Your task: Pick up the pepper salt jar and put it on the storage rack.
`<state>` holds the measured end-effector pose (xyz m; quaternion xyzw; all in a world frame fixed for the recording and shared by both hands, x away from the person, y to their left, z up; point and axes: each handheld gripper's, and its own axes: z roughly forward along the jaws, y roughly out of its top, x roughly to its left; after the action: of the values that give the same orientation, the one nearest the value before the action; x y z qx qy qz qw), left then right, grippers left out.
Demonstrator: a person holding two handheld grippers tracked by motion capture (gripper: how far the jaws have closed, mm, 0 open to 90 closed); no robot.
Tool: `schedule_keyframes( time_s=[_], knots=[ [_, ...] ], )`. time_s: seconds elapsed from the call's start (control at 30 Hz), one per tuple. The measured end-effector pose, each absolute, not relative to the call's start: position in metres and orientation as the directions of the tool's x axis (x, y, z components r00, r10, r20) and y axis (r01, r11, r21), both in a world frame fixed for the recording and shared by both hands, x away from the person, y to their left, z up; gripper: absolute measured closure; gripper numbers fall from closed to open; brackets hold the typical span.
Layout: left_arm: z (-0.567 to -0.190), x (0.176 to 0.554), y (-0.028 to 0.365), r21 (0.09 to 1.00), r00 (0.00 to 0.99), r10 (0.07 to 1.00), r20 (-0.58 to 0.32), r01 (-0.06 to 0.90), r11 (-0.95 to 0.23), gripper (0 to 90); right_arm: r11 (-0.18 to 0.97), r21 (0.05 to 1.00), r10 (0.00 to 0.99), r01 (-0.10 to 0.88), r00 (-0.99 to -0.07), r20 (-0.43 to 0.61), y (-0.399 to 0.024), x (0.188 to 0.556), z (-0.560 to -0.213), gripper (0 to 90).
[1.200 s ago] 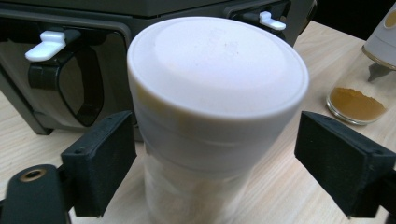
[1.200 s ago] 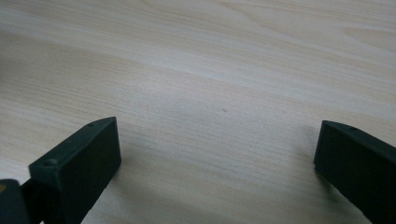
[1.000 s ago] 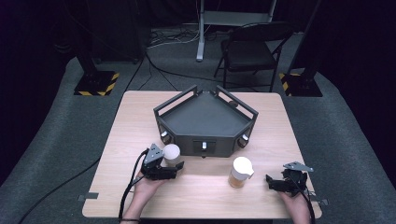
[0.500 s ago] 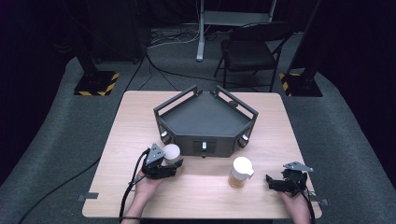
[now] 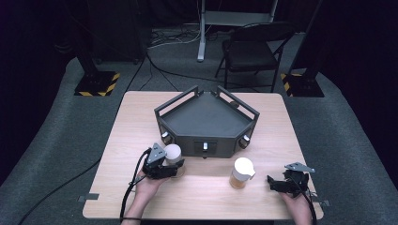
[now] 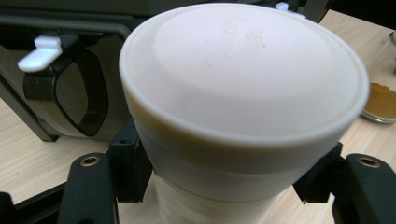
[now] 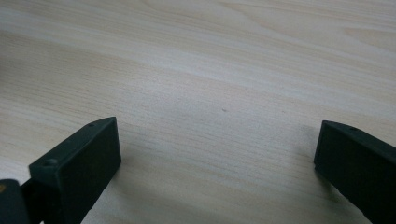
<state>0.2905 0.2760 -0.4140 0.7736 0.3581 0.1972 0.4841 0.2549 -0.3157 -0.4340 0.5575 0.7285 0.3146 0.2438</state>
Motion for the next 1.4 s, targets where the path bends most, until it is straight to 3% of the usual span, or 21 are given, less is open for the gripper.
schedule_keyframes(
  time_s=[0.97,1.4],
  knots=[
    [-0.351,0.283,0.288,0.921,0.660,0.751,-0.014,0.300,-0.247,34.1,0.180,0.730,0.966,0.659,-0.259,-0.004,-0.316,0.255,-0.434,0.0],
    [-0.323,0.289,0.284,0.917,0.681,0.732,0.024,0.276,-0.288,34.1,0.181,0.730,0.966,0.659,-0.260,-0.005,-0.316,0.255,-0.434,0.0]
  ],
)
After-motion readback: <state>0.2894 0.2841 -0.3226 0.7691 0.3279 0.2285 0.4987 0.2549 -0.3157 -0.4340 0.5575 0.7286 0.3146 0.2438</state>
